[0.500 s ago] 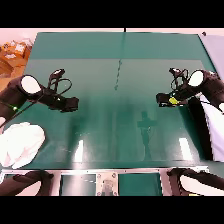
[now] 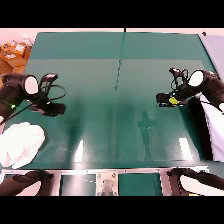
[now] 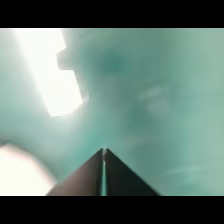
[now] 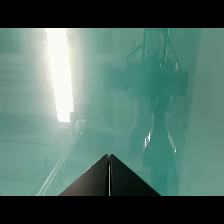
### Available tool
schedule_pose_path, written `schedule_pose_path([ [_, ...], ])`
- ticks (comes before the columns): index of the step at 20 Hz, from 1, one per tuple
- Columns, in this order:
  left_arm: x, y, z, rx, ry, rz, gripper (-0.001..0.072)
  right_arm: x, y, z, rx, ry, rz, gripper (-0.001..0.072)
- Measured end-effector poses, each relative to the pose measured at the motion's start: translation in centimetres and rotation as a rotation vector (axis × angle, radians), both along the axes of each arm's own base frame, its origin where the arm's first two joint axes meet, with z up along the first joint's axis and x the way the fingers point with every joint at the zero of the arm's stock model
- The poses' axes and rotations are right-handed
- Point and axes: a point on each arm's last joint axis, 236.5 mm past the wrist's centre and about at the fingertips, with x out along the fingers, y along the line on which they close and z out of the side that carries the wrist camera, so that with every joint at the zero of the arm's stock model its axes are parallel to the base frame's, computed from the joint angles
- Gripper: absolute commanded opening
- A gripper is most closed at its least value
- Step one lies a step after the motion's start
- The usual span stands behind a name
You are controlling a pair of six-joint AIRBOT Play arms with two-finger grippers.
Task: Fold the shirts.
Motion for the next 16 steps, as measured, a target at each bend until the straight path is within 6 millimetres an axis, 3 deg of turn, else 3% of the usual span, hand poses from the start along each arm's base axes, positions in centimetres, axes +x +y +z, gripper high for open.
schedule_pose_path([
  [3, -4.7, 5.2, -1.5, 0.222, 0.163, 0.06, 0.072, 0.0, 0.0, 0.0, 0.0, 0.0, 0.0, 0.0019],
  [6, -8.7, 8.3, -4.1, 0.338, 0.277, 0.091, 0.072, 0.0, 0.0, 0.0, 0.0, 0.0, 0.0, 0.0019],
  [8, -10.1, 9.9, -6.0, 0.364, 0.299, 0.112, 0.0714, 0.0, 0.0, 0.0, 0.0, 0.0, 0.0, 0.0019],
  [9, -10.4, 10.5, -6.8, 0.367, 0.294, 0.125, 0.0498, 0.0, 0.0, 0.0, 0.0, 0.0, 0.0, 0.0019],
  [10, -10.4, 11.0, -7.3, 0.367, 0.283, 0.137, 0.0015, 0.0, 0.0, 0.0, 0.0, 0.0, 0.0, 0.0019],
  [13, -9.7, 11.9, -7.6, 0.355, 0.248, 0.168, 0.0021, 0.0, 0.0, 0.0, 0.0, 0.0, 0.0, 0.0019],
  [16, -7.3, 11.8, -5.9, 0.329, 0.197, 0.149, 0.0021, 0.0, 0.0, 0.0, 0.0, 0.0, 0.0, 0.0019],
])
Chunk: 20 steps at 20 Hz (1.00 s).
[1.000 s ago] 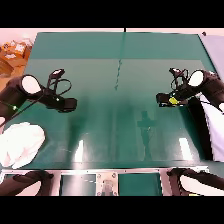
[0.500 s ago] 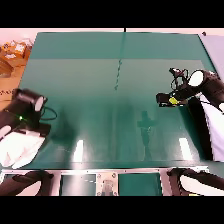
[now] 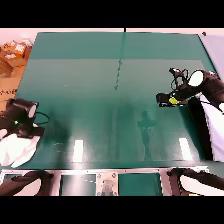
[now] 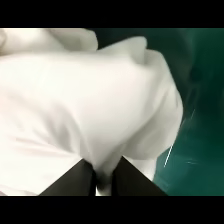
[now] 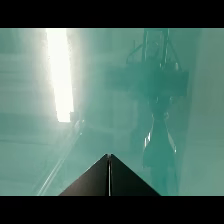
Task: Fold the shirts.
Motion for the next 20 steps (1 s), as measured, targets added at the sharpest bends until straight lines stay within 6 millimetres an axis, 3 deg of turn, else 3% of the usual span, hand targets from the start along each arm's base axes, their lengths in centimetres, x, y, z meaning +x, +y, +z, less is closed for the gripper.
schedule_pose_path([
  [3, 3.4, -1.8, 3.8, -0.028, -0.061, -0.074, 0.002, 0.2, 0.0, 0.0, 0.001, -0.01, -0.001, 0.0019],
  [5, 6.5, -4.7, 7.4, -0.064, -0.146, -0.154, 0.0021, 0.4, 0.1, 0.1, 0.002, -0.015, -0.002, 0.0019],
  [8, 10.5, -11.7, 13.6, -0.164, -0.328, -0.312, 0.002, -0.1, 0.3, 0.0, 0.01, 0.004, -0.001, 0.0019],
  [10, 11.7, -17.0, 17.2, -0.256, -0.439, -0.422, 0.002, -0.6, 0.4, 0.0, 0.017, 0.027, 0.002, 0.0018],
  [12, 12.1, -22.5, 19.6, -0.375, -0.53, -0.519, 0.0021, -1.0, 0.5, 0.3, 0.022, 0.044, 0.004, 0.0018],
  [14, 11.8, -27.9, 20.4, -0.511, -0.578, -0.593, 0.0029, -0.7, 0.2, 0.9, 0.024, 0.04, -0.003, 0.002],
  [15, 11.6, -30.0, 20.3, -0.568, -0.587, -0.615, 0.0331, -0.4, 0.0, 1.4, 0.025, 0.029, -0.01, 0.0021],
  [16, 11.6, -32.0, 19.9, -0.62, -0.589, -0.629, 0.0605, 0.0, -0.2, 2.0, 0.027, 0.014, -0.018, 0.0074],
  [18, 11.8, -34.1, 18.3, -0.669, -0.567, -0.631, 0.0624, 0.8, -0.8, 3.3, 0.028, -0.018, -0.039, 0.0332],
  [19, 12.1, -34.2, 17.5, -0.67, -0.55, -0.624, 0.0624, 1.0, -1.2, 3.9, 0.03, -0.028, -0.048, 0.0434],
  [20, 12.7, -33.6, 16.9, -0.659, -0.541, -0.606, 0.0624, 1.1, -1.5, 4.2, 0.031, -0.033, -0.057, 0.0431],
])
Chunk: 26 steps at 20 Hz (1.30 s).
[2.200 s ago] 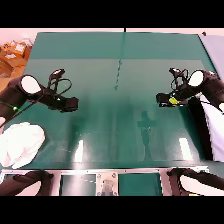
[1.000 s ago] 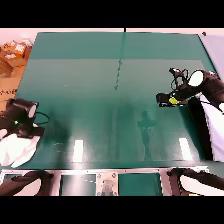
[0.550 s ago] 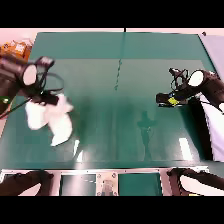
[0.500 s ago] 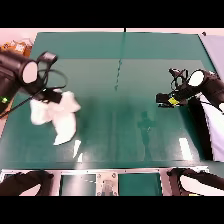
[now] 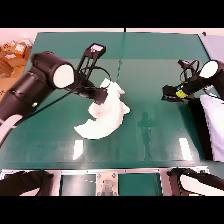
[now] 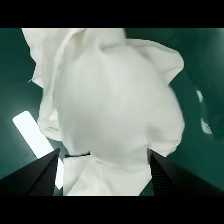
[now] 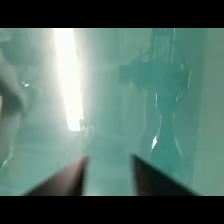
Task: Fold the shirts.
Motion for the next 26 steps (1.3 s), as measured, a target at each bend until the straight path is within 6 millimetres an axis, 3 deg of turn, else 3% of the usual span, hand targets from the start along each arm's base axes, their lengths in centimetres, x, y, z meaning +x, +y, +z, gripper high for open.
schedule_pose_path([
  [4, 3.1, 6.7, -1.6, 0.035, 0.072, 0.161, 0.0624, -0.8, 0.3, -0.9, 0.029, 0.029, -0.014, 0.0418],
  [6, 3.7, 9.4, -2.9, 0.001, 0.138, 0.244, 0.0624, -1.5, 1.9, -2.7, 0.084, 0.047, -0.005, 0.04],
  [8, 4.0, 10.6, -4.9, -0.052, 0.194, 0.288, 0.0624, -2.4, 4.6, -4.9, 0.163, 0.056, 0.016, 0.0399],
  [10, 3.8, 10.3, -7.6, -0.113, 0.249, 0.303, 0.0624, -2.8, 7.2, -6.6, 0.23, 0.041, 0.027, 0.04],
  [15, 2.1, 6.1, -14.1, -0.314, 0.421, 0.266, 0.0595, -2.0, 13.9, -9.1, 0.357, -0.019, 0.064, 0.0401],
  [19, 1.0, 3.5, -17.7, -0.371, 0.505, 0.231, 0.0592, -0.7, 17.4, -10.1, 0.408, -0.03, 0.086, 0.0373],
  [20, 0.8, 3.1, -18.3, -0.374, 0.514, 0.227, 0.0386, -0.3, 17.9, -10.3, 0.414, -0.033, 0.087, 0.0313],
  [21, 0.7, 2.8, -18.7, -0.379, 0.524, 0.225, 0.0087, -0.1, 18.3, -10.5, 0.42, -0.032, 0.089, 0.0266],
  [22, 0.7, 2.7, -18.9, -0.383, 0.526, 0.221, 0.0024, 0.1, 18.7, -10.7, 0.425, -0.028, 0.087, 0.0252],
  [24, 0.8, 2.4, -18.9, -0.382, 0.522, 0.199, 0.0022, 0.7, 19.0, -11.2, 0.429, -0.033, 0.076, 0.0021],
  [26, 1.0, 2.2, -18.2, -0.374, 0.514, 0.161, 0.0021, 1.1, 19.3, -11.5, 0.433, -0.047, 0.084, 0.0019],
])
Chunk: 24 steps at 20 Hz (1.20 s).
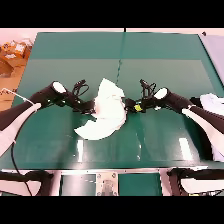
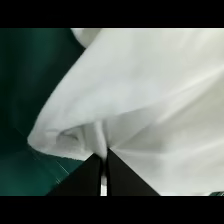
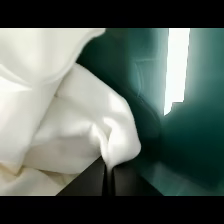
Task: Fold the shirts.
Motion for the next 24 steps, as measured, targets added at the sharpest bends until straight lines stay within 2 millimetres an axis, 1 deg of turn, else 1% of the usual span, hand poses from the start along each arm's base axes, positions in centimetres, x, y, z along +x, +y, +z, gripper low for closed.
schedule_pose_path([
  [2, 0.3, 0.5, 1.2, 0.038, -0.028, -0.05, 0.0021, 1.0, -0.3, 0.6, 0.001, -0.036, 0.008, 0.0018],
  [3, 0.8, 1.1, 2.3, 0.072, -0.055, -0.07, 0.0021, 1.9, -0.8, 1.4, 0.002, -0.064, 0.008, 0.0018],
  [4, 1.3, 1.8, 3.6, 0.107, -0.086, -0.085, 0.0021, 2.9, -1.5, 2.9, 0.006, -0.099, 0.006, 0.0018],
  [5, 1.9, 2.6, 5.4, 0.146, -0.128, -0.101, 0.0021, 4.0, -2.3, 4.8, 0.011, -0.139, 0.003, 0.0018],
  [6, 2.6, 3.2, 7.8, 0.175, -0.179, -0.109, 0.0021, 5.2, -3.3, 7.4, 0.017, -0.191, -0.003, 0.0018],
  [7, 3.2, 3.7, 10.3, 0.195, -0.235, -0.111, 0.0021, 6.5, -4.4, 10.6, 0.027, -0.256, -0.014, 0.0018],
  [8, 3.8, 4.0, 13.1, 0.208, -0.297, -0.109, 0.0021, 7.3, -5.3, 13.9, 0.035, -0.316, -0.018, 0.0018],
  [9, 4.3, 4.3, 16.6, 0.211, -0.375, -0.101, 0.0022, 7.7, -6.2, 17.4, 0.039, -0.381, -0.019, 0.0018],
  [10, 4.5, 4.5, 20.0, 0.21, -0.451, -0.092, 0.0021, 7.7, -6.9, 21.4, 0.044, -0.453, -0.013, 0.0018],
  [11, 4.5, 4.8, 23.9, 0.205, -0.537, -0.078, 0.0021, 7.4, -7.4, 25.2, 0.047, -0.525, -0.007, 0.0018],
  [13, 3.6, 5.4, 31.7, 0.184, -0.714, -0.047, 0.0021, 5.6, -8.3, 32.7, 0.041, -0.675, 0.009, 0.0018],
  [15, 1.5, 6.2, 39.0, 0.158, -0.886, -0.016, 0.0022, 2.5, -8.8, 39.8, 0.025, -0.827, 0.017, 0.0019],
  [17, -1.5, 7.4, 44.9, 0.145, -1.03, 0.013, 0.0022, -0.8, -9.5, 45.4, 0.004, -0.951, -0.004, 0.0019],
  [18, -2.9, 8.2, 47.0, 0.154, -1.088, 0.03, 0.0022, -2.3, -9.9, 47.4, -0.01, -1.0, -0.021, 0.0019],
  [20, -4.7, 10.2, 49.4, 0.204, -1.159, 0.068, 0.0022, -4.8, -10.9, 50.6, -0.042, -1.074, -0.068, 0.002],
  [21, -5.2, 11.0, 49.9, 0.229, -1.177, 0.083, 0.0022, -5.6, -11.4, 51.5, -0.056, -1.095, -0.09, 0.002],
  [22, -5.4, 11.7, 50.2, 0.253, -1.185, 0.095, 0.0022, -6.0, -11.8, 52.1, -0.065, -1.107, -0.111, 0.0019],
  [23, -5.3, 12.1, 50.0, 0.272, -1.18, 0.101, 0.0022, -6.1, -12.1, 52.2, -0.075, -1.106, -0.124, 0.0019],
  [24, -5.1, 12.3, 49.5, 0.289, -1.167, 0.102, 0.0022, -5.9, -12.3, 51.9, -0.081, -1.095, -0.132, 0.002],
])
